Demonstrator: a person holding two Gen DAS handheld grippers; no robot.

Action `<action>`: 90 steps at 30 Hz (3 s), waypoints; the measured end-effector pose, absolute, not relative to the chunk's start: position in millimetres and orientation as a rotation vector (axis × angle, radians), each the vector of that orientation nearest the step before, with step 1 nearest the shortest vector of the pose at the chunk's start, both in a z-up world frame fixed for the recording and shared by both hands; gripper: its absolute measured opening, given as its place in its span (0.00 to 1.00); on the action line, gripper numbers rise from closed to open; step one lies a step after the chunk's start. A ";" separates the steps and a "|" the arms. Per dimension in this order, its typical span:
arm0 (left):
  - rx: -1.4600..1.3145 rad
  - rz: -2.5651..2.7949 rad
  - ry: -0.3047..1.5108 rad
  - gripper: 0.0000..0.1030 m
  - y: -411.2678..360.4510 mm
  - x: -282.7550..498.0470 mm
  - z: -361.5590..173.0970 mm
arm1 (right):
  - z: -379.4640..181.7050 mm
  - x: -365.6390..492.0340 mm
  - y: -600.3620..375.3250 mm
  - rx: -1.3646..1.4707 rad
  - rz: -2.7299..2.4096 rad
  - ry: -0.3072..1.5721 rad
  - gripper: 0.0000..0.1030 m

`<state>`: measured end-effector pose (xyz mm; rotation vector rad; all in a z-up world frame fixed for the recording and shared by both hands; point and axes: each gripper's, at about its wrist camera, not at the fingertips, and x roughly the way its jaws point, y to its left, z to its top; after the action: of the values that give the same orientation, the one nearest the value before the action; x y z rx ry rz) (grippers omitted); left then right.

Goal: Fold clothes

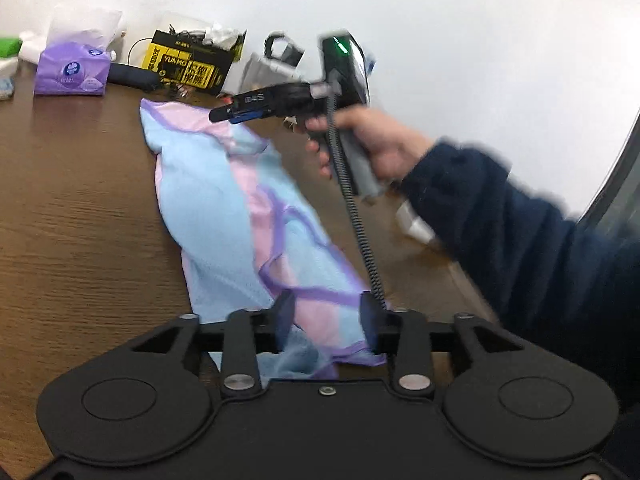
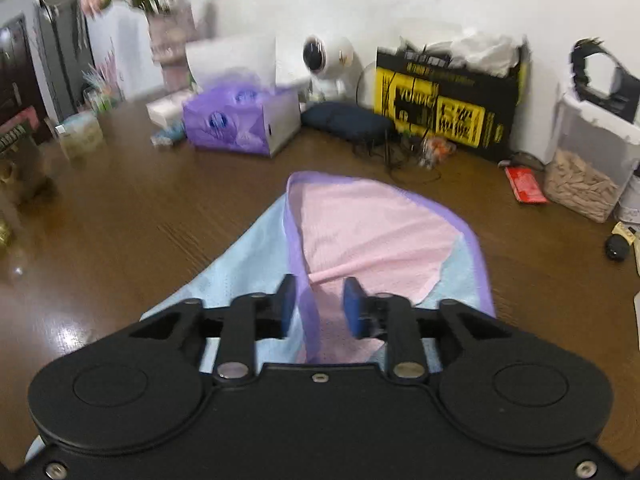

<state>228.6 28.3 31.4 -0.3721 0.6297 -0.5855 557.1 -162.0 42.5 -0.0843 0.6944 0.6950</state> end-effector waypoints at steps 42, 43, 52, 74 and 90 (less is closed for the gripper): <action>-0.353 -0.358 0.665 0.60 55.7 239.1 18.6 | 68.2 611.4 -106.7 -0.264 0.755 0.535 0.67; -0.344 -0.365 0.659 0.60 55.2 237.4 20.6 | 76.5 605.7 -112.4 -0.260 0.763 0.521 0.69; -0.235 -0.420 0.653 0.63 14.9 240.6 31.8 | 180.0 428.7 -237.9 -0.293 0.867 0.334 0.85; -0.193 -0.339 0.624 0.05 -60.8 265.6 -9.6 | 31.2 515.6 -275.5 -0.049 0.527 0.640 0.81; -0.336 -0.458 0.444 0.04 -38.7 246.3 3.2 | 14.3 570.2 -227.7 -0.112 0.491 0.711 0.05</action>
<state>246.3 -38.7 3.2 -0.3363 0.4443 -0.4580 570.2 -227.7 14.3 -0.1122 0.7113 0.4905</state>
